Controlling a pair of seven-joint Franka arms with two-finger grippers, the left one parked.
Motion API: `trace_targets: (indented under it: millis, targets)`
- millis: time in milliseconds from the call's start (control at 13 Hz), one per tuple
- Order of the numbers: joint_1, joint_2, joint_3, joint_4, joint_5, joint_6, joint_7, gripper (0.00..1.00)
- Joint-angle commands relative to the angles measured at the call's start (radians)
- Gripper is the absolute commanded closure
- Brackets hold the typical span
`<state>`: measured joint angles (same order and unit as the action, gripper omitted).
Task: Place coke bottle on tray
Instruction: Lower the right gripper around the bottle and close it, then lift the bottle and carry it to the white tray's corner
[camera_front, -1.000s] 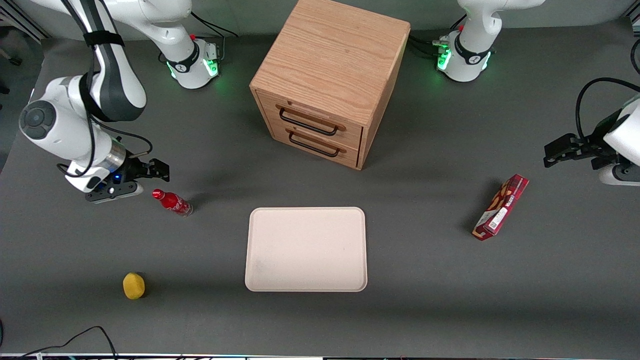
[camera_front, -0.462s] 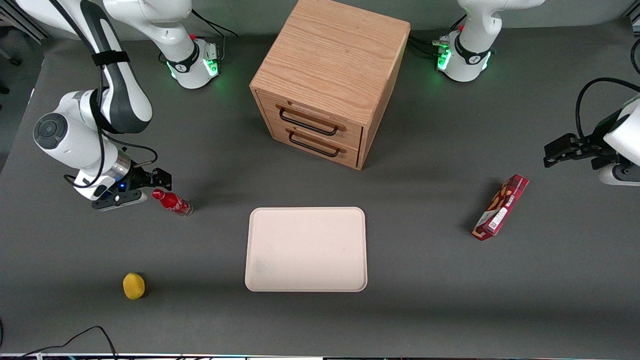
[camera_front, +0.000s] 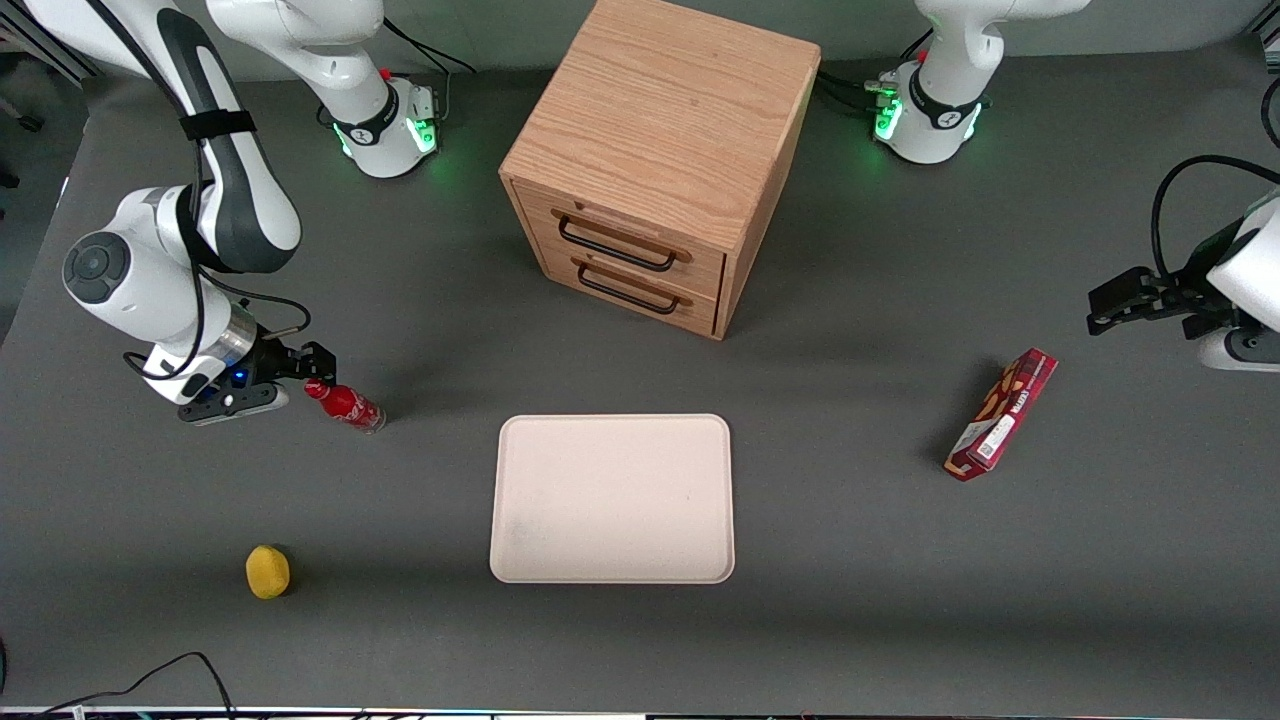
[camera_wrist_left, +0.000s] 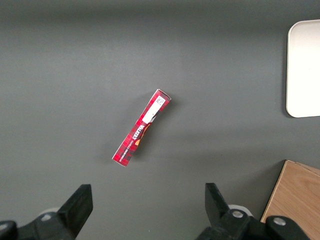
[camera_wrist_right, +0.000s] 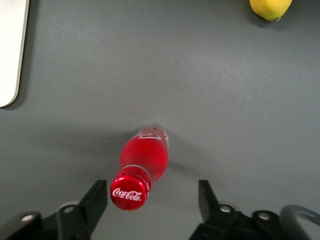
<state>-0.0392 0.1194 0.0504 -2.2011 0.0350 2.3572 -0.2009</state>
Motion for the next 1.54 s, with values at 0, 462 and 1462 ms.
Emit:
trace_targets:
  millis: [0,462,1462]
  targets:
    - [-0.005,-0.001,0.009,-0.006,0.000,0.016,-0.008,0.69]
    - [0.001,-0.038,0.051,0.033,-0.001,-0.044,0.081,1.00]
    - [0.172,0.466,-0.024,1.323,-0.064,-0.891,0.244,1.00]
